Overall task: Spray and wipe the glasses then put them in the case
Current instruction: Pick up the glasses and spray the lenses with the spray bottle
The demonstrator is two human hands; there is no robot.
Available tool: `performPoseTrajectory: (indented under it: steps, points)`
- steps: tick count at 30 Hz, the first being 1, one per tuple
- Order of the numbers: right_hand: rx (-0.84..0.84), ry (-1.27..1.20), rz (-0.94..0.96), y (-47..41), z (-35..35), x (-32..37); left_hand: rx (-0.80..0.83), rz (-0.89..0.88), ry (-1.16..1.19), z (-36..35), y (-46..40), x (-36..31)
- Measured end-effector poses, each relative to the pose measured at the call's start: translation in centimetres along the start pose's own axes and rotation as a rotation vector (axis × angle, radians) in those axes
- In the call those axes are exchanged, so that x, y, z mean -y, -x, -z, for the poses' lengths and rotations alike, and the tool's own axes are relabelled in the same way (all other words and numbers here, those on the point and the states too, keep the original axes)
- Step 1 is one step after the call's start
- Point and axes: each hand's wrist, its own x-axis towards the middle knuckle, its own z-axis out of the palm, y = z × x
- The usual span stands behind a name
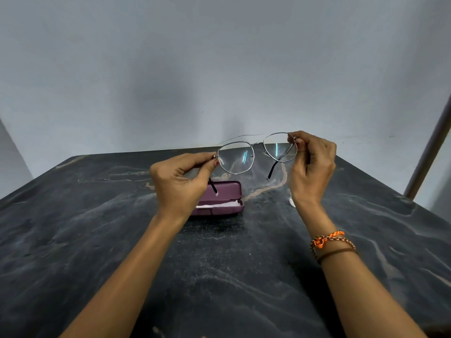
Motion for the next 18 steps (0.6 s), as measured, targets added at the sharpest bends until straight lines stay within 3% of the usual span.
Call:
performPoseTrajectory:
  steps: [4, 12, 18]
  points:
    - [-0.002, -0.005, -0.041, -0.9, 0.3, -0.8, -0.010, -0.050, 0.013, -0.8, -0.2, -0.2]
    - [0.160, 0.223, -0.118, -0.3, 3.1, -3.9, -0.020, -0.061, -0.033, -4.1, -1.4, 0.1]
    - [0.466, 0.342, -0.124, 1.2, 3.1, -5.1, -0.067, 0.004, -0.012, -6.1, -2.1, 1.6]
